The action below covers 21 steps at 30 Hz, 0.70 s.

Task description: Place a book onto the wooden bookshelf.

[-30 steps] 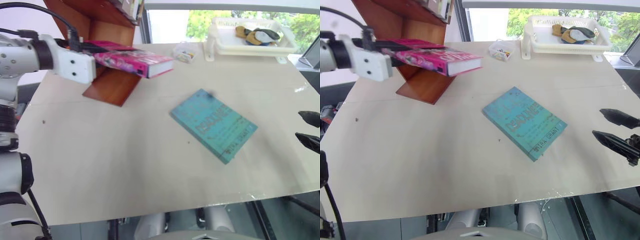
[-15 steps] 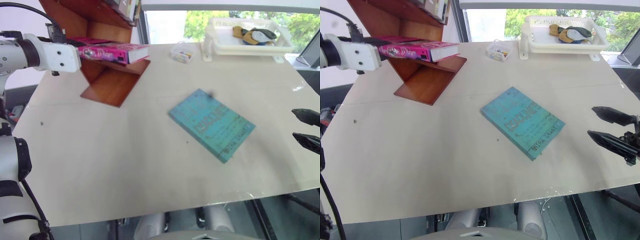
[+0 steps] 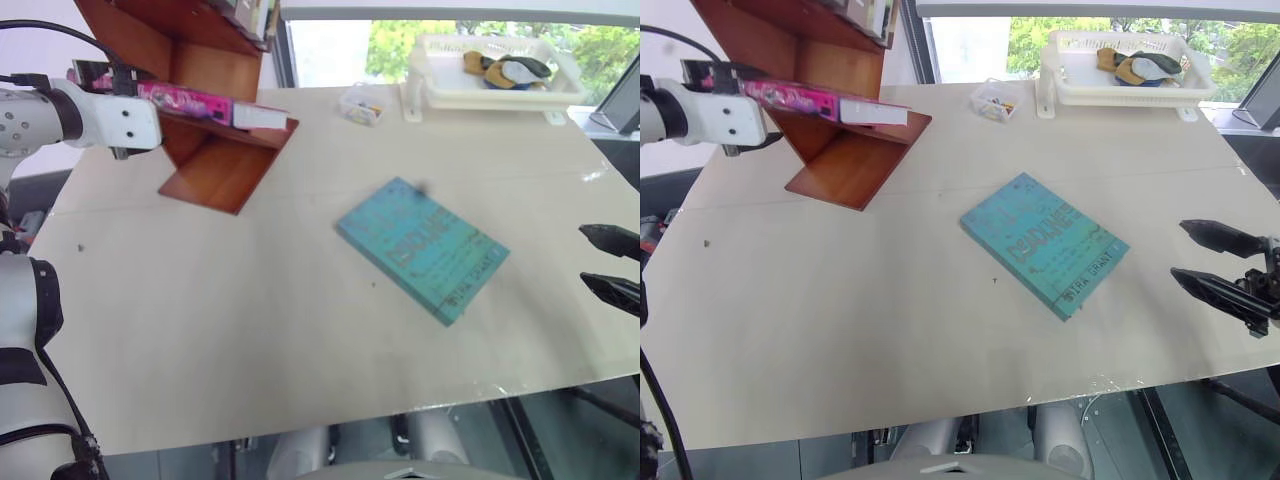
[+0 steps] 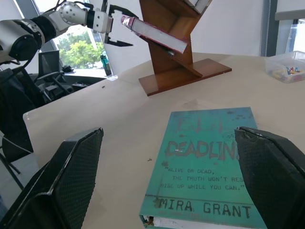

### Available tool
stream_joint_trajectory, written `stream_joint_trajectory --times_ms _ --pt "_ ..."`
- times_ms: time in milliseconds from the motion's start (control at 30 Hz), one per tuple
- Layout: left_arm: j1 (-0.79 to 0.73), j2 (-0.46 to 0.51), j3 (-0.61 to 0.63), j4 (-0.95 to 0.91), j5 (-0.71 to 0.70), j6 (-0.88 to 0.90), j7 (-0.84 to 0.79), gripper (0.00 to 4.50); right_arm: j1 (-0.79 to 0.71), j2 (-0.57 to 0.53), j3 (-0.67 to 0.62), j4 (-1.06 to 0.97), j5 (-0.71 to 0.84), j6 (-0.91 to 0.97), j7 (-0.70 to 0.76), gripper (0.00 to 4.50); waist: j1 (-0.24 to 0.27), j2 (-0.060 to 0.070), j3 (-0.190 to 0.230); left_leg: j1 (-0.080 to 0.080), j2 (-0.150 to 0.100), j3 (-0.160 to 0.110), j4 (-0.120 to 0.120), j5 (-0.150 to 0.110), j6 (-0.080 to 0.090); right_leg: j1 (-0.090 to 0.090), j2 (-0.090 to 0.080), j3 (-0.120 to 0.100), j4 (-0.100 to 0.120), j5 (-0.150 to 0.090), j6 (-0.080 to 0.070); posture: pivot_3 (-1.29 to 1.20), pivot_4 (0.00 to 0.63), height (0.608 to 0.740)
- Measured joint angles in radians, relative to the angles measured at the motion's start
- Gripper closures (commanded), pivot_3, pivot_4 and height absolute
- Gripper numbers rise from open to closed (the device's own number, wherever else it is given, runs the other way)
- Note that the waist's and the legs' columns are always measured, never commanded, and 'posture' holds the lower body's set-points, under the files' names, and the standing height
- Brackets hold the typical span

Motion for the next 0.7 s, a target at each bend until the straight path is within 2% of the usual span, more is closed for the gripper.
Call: stream_joint_trajectory --times_ms 200,300,367,400,467,567,633,700 --pt "0.0 0.058 0.016 0.005 -0.009 0.003 -0.005 0.04 0.019 0.0 -0.016 0.0 -0.001 -0.002 0.0 0.0 0.0 -0.002 0.001 -0.001 0.0 0.0 0.0 0.0 -0.001 -0.001 0.0 0.0 0.0 0.0 0.0 0.0 0.15 0.74" --pt "0.002 0.06 0.119 0.017 -0.133 0.032 -0.069 0.04 0.02 0.0 -0.016 0.0 -0.005 -0.004 0.001 0.0 0.002 -0.004 0.002 -0.001 0.0 0.0 0.0 0.0 -0.001 -0.001 0.0 -0.001 0.0 0.0 0.0 0.0 0.15 0.74" --pt "0.002 0.04 0.245 0.017 -0.301 0.08 -0.179 0.04 0.017 -0.001 -0.015 0.004 -0.016 -0.009 0.004 0.0 0.004 -0.005 0.002 -0.001 0.0 0.0 0.001 0.0 -0.001 -0.001 -0.001 -0.001 0.001 0.0 0.0 0.0 0.15 0.74" --pt "0.016 0.033 0.344 -0.005 -0.443 0.139 -0.288 0.04 0.006 -0.004 -0.013 0.022 -0.026 -0.014 0.01 0.0 0.007 -0.005 0.002 0.0 0.0 0.0 0.002 0.001 -0.002 0.0 -0.001 -0.001 0.001 0.0 0.0 0.0 0.15 0.74" --pt "0.038 0.024 0.392 -0.027 -0.518 0.194 -0.356 0.04 0.0 -0.005 -0.013 0.033 -0.031 -0.016 0.016 0.0 0.008 -0.005 0.002 0.0 0.0 0.0 0.002 0.002 -0.003 0.0 -0.001 -0.001 0.002 0.0 0.0 0.0 0.15 0.74" --pt "0.188 -0.025 0.562 -0.239 -0.802 0.563 -0.516 0.04 -0.037 -0.018 0.014 0.06 -0.042 -0.016 0.03 0.0 0.004 -0.004 0.002 0.0 0.0 -0.001 0.004 0.002 -0.004 0.0 -0.001 -0.001 0.003 0.0 0.0 0.0 0.15 0.74" --pt "0.414 -0.032 0.677 -0.473 -0.985 0.88 -0.553 0.04 -0.055 -0.027 0.029 0.07 -0.047 -0.016 0.044 0.0 -0.01 -0.002 0.001 0.0 0.001 -0.002 0.004 0.002 -0.004 0.0 -0.001 -0.001 0.004 0.0 0.0 0.0 0.15 0.74" --pt "0.687 -0.035 0.752 -0.709 -1.076 1.069 -0.547 0.04 -0.059 -0.028 0.036 0.083 -0.053 -0.017 0.049 0.0 -0.025 -0.001 0.0 0.0 0.001 -0.001 0.002 0.002 -0.004 -0.001 -0.002 0.001 0.003 0.0 0.0 0.0 0.15 0.74"
